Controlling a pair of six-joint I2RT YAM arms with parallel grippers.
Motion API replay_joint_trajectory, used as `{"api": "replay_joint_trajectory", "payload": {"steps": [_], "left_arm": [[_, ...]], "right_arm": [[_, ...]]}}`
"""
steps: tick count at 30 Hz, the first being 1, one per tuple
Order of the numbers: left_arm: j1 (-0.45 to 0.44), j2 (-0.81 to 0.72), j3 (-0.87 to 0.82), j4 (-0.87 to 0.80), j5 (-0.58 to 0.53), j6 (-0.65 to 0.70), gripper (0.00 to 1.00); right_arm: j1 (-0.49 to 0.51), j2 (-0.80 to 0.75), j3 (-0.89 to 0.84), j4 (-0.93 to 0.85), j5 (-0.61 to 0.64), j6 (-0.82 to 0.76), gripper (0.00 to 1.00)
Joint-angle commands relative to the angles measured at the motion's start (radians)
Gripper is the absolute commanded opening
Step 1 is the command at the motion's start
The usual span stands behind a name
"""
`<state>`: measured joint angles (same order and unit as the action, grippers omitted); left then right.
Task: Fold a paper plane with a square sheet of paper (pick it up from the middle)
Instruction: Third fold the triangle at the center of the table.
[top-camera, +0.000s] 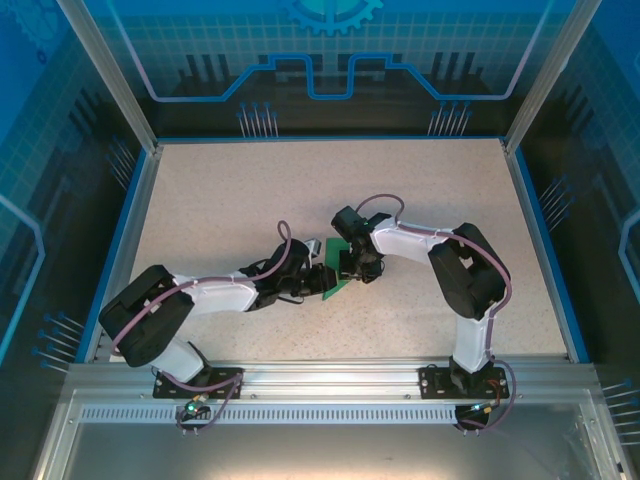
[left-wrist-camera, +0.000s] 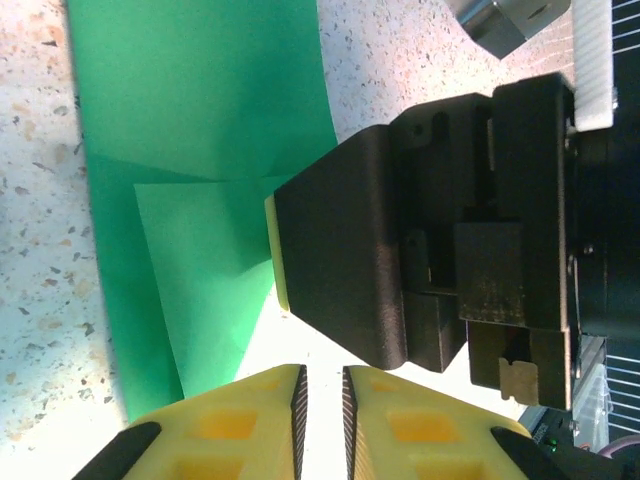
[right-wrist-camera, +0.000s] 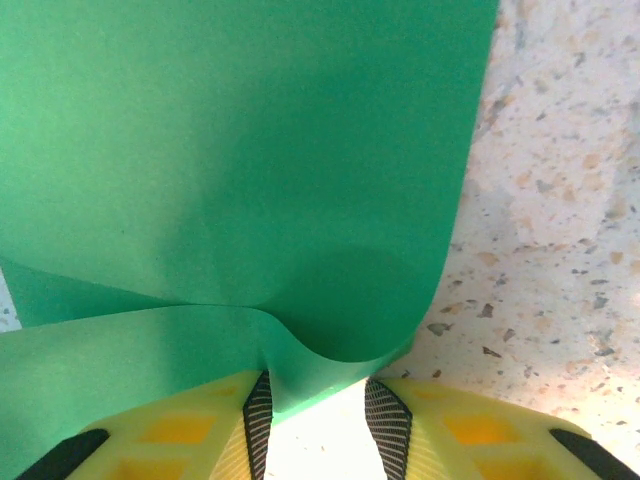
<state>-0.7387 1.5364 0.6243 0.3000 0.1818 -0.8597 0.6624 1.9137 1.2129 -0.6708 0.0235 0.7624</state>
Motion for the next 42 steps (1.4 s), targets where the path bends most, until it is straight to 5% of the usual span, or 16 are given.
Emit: {"api": "replay_joint_trajectory", "payload": {"steps": [1,42], "left_arm": [[-0.017,0.020,0.008,-0.023,0.029,-0.031,0.21],[-0.042,0.140,0.069,-0.258,-0.073,-0.061,0.13]], "right_arm": [[-0.007,0.122,-0.070,-0.010,0.053,0.025,0.36],[-0.021,0.125,-0.073,-0.006,0.038,0.028,0.36]]}}
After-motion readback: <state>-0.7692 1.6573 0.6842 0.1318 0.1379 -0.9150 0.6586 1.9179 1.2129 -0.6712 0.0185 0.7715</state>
